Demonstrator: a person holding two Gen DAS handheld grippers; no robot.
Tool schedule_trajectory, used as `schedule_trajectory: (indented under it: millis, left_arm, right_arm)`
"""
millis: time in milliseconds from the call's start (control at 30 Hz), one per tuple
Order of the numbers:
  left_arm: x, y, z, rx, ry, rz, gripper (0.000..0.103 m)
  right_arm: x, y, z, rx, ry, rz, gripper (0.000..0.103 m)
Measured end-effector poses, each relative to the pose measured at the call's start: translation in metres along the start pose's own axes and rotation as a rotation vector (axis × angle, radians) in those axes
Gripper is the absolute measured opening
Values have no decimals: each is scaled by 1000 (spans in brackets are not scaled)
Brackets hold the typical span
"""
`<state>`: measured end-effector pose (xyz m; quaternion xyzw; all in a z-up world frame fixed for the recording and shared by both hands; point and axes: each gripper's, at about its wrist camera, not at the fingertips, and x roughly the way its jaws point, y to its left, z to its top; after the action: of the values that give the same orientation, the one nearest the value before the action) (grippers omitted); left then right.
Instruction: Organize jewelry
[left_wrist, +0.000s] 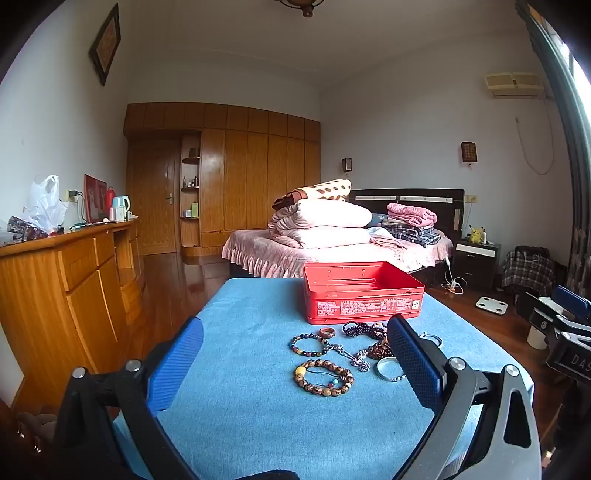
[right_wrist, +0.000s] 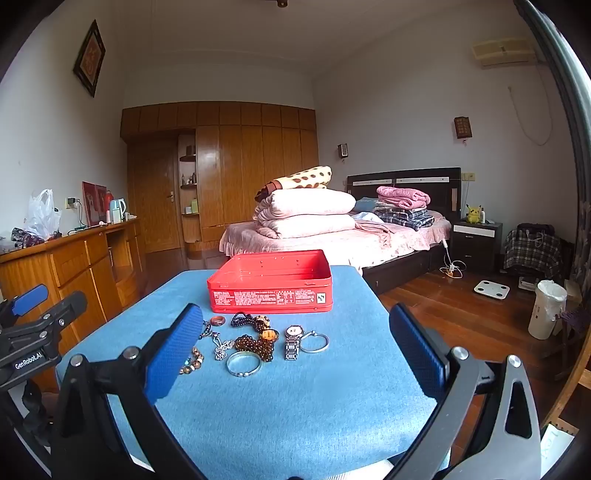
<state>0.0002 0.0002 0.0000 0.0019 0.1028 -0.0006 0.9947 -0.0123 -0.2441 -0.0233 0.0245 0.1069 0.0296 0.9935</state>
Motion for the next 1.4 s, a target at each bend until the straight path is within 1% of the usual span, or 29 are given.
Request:
schedule_trajectory:
  millis: [1400]
  left_arm:
    - [3, 1, -3, 6, 6, 2, 97]
  right_arm:
    - [1, -1, 0, 5, 2, 0, 98]
